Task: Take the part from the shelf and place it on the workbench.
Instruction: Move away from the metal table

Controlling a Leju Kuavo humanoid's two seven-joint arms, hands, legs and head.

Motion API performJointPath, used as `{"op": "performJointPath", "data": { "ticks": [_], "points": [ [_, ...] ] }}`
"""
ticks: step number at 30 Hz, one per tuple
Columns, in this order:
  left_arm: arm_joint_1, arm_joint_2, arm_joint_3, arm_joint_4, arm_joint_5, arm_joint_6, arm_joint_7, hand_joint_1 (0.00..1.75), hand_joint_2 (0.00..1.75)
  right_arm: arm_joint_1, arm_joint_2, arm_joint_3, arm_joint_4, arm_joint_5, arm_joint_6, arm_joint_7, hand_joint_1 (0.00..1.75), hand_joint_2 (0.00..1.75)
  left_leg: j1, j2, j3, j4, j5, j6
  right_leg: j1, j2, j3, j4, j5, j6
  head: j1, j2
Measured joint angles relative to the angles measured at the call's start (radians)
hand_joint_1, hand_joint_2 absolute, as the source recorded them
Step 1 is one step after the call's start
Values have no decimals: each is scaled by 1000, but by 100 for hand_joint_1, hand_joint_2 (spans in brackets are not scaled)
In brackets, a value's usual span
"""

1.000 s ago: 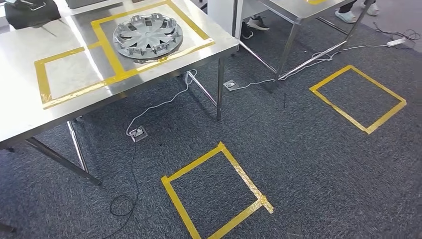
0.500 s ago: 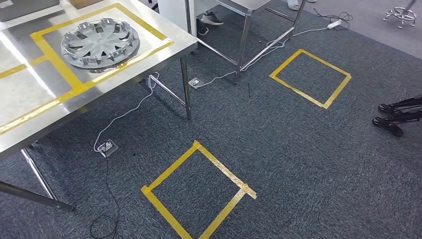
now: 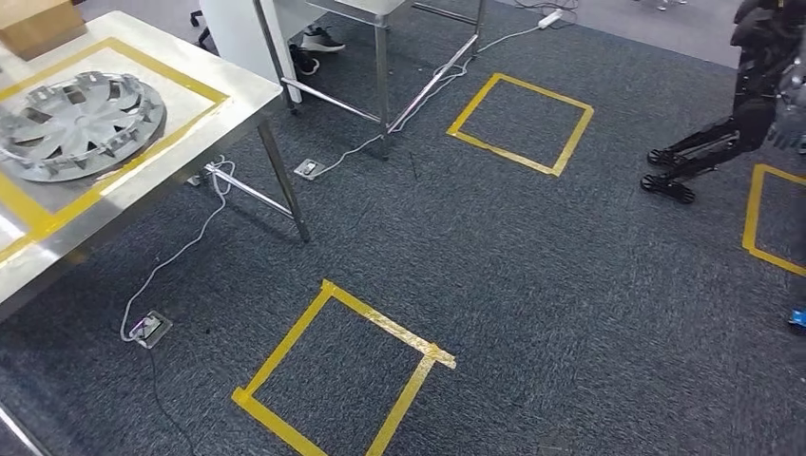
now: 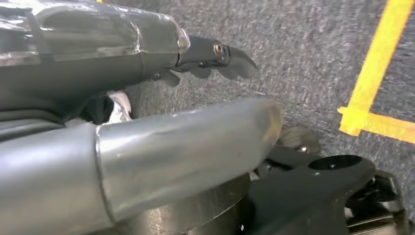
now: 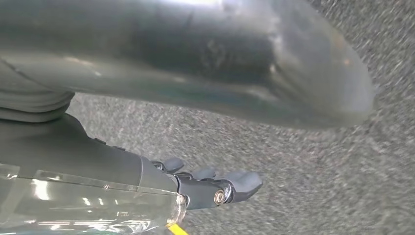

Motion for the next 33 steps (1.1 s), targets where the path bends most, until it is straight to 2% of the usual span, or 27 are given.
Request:
{"op": "performJointPath", "data": {
  "ticks": [2, 3, 4, 5, 6, 7, 8, 9, 11, 12, 13, 14, 15, 16, 18, 20, 21, 22, 24, 25, 26, 27, 28, 29, 30, 32, 33],
  "points": [
    [0, 0, 0, 0, 0, 0, 0, 0, 0, -1, 0, 1, 2, 0, 0, 0, 0, 0, 5, -58, 44, -128, 77, 6, -1, 29, -1, 11, -8, 6, -6, 0],
    [0, 1, 0, 0, 0, 0, 0, 0, 0, -3, 0, 1, 2, 0, -1, 0, 0, 0, 7, -86, 62, -173, 95, 9, -3, 42, -5, 17, -12, 11, -8, 0],
    [1, 1, 0, 0, 0, 0, 0, 0, 0, -4, 0, 2, 3, 1, -1, 0, 0, 0, 7, -107, 71, -194, 97, 11, -6, 55, -9, 20, -13, 18, -8, 0],
    [1, 2, 0, 0, 0, 0, 0, 0, 0, -5, 0, 2, 4, 1, -1, 0, 0, 0, 6, -107, 75, -199, 93, 14, -9, 70, -14, 21, -13, 25, -7, 0],
    [1, 2, 0, 0, 1, 0, 0, 0, 0, -4, 0, 2, 4, 0, -2, 0, 0, 0, 4, -91, 79, -204, 92, 18, -13, 86, -17, 19, -11, 32, -7, 0],
    [0, 2, 0, 1, 1, 0, 1, 0, 0, -3, 1, 2, 4, 0, -2, 0, 0, 0, 4, -74, 85, -212, 94, 23, -13, 88, -19, 20, -12, 38, -6, 0],
    [0, 2, 0, 1, 1, 0, 0, 0, 0, -3, 2, 3, 4, 0, -2, 0, 0, 0, 5, -54, 93, -220, 95, 28, -12, 71, -26, 34, -21, 44, -1, 0],
    [0, 2, 0, 1, 1, 0, 0, 0, 0, -5, 2, 3, 4, 0, -2, 0, 0, 0, 5, -33, 101, -228, 96, 33, -11, 42, -42, 66, -39, 49, 6, 0],
    [2, 2, 0, 2, 1, -1, 0, 0, 0, -10, 4, 3, 5, 1, -2, 0, 0, 0, 1, 10, 110, -234, 91, 39, -11, -26, -103, 184, -97, 58, 23, 0],
    [3, 2, 0, 2, 1, -1, 0, 0, 0, -11, 4, 4, 5, 0, -2, 0, 0, 0, -1, 31, 113, -234, 88, 40, -14, -41, -136, 246, -119, 63, 27, 0],
    [2, 3, 0, 2, 1, -1, 1, 0, 0, -9, 4, 4, 5, 0, -2, 0, 0, 0, -1, 49, 115, -233, 84, 40, -16, -49, -158, 284, -126, 66, 30, 0],
    [2, 3, 0, 2, 1, -1, 3, 0, 0, -5, 4, 5, 5, 0, -2, 0, 0, 0, -2, 64, 118, -233, 80, 38, -19, -53, -161, 285, -112, 67, 33, 0],
    [0, 3, 0, 2, 1, -1, 4, 0, 0, -2, 4, 6, 6, -1, -2, 0, 0, 0, -1, 77, 122, -233, 76, 36, -20, -58, -144, 248, -82, 67, 36, 0],
    [-1, 3, 0, 2, 1, 0, 6, 0, 0, 0, 4, 7, 7, -2, -2, 0, 0, 0, -1, 88, 128, -233, 72, 34, -21, -69, -111, 182, -42, 65, 40, 0],
    [-4, 1, 0, 2, 1, 2, 8, 0, 0, -2, 3, 8, 9, -2, -2, 2, 0, 0, -4, 106, 137, -234, 63, 25, -12, -108, -47, 60, 3, 54, 47, 0],
    [-6, -1, 0, 2, 1, 4, 9, 0, 0, -4, 2, 10, 9, -2, -1, 6, 0, 0, -7, 121, 144, -236, 57, 14, -2, -128, -26, 19, 1, 40, 48, 0],
    [-7, -1, 0, 2, 1, 5, 9, 0, 0, -3, 1, 11, 10, -3, -1, 8, 0, 0, -7, 129, 149, -238, 55, 9, 0, -121, -26, 15, 0, 33, 47, 0],
    [-8, -2, 0, 2, 1, 5, 10, 0, 0, -1, -1, 12, 10, -5, -1, 10, 0, 0, -5, 121, 153, -239, 51, 4, -1, -113, -23, 11, 0, 26, 45, 0],
    [-10, -3, 0, 1, 1, 5, 13, 0, 0, -1, -3, 16, 11, -8, -1, 12, 0, 0, -1, 59, 143, -202, 21, -3, -5, -96, -16, 1, 3, 13, 39, 0],
    [-9, -3, 0, 1, 0, 5, 15, 0, 0, -4, -3, 18, 12, -8, -2, 13, 0, 0, 1, 22, 118, -151, -6, -4, -7, -87, -13, -2, 4, 7, 33, 0],
    [-8, -2, 0, 1, 0, 5, 18, 0, 0, -8, -4, 19, 12, -8, -2, 13, 0, 0, 1, 0, 82, -82, -36, -3, -5, -78, -12, -3, 3, 2, 25, 0],
    [-5, -2, 0, 1, 0, 5, 21, 0, 0, -11, -4, 20, 12, -8, -2, 15, 0, 0, 0, -1, 41, -10, -61, -3, -3, -67, -11, -2, 2, -3, 17, 0],
    [-3, -1, 0, 1, 1, 5, 23, 0, 0, -11, -5, 21, 13, -7, -2, 16, 0, 0, 0, 2, 7, 41, -70, -2, 0, -58, -9, -1, 0, -6, 11, 0],
    [-1, 0, 0, 1, 1, 5, 24, 0, 0, -10, -5, 24, 13, -5, -2, 17, 0, 0, 0, 6, -13, 58, -58, -2, 2, -48, -5, 0, -3, -7, 6, 0],
    [-1, 0, 0, 1, 1, 4, 25, 0, 0, -9, -5, 25, 13, -3, -2, 19, 0, 0, 0, 9, -14, 35, -24, 0, 3, -41, 0, 1, -7, -7, 2, 0],
    [-1, 0, 0, 1, 1, 4, 25, 0, 0, -8, -5, 27, 13, 0, -2, 19, 0, 0, 0, 8, 22, -83, 64, 4, 4, -30, 9, 6, -18, -1, -6, 0],
    [-1, 0, 0, 1, 2, 3, 26, 0, 0, -8, -5, 27, 13, 1, -2, 19, 0, 0, 0, 5, 43, -140, 91, 7, 5, -26, 11, 12, -24, 4, -11, 0]
  ]
}}
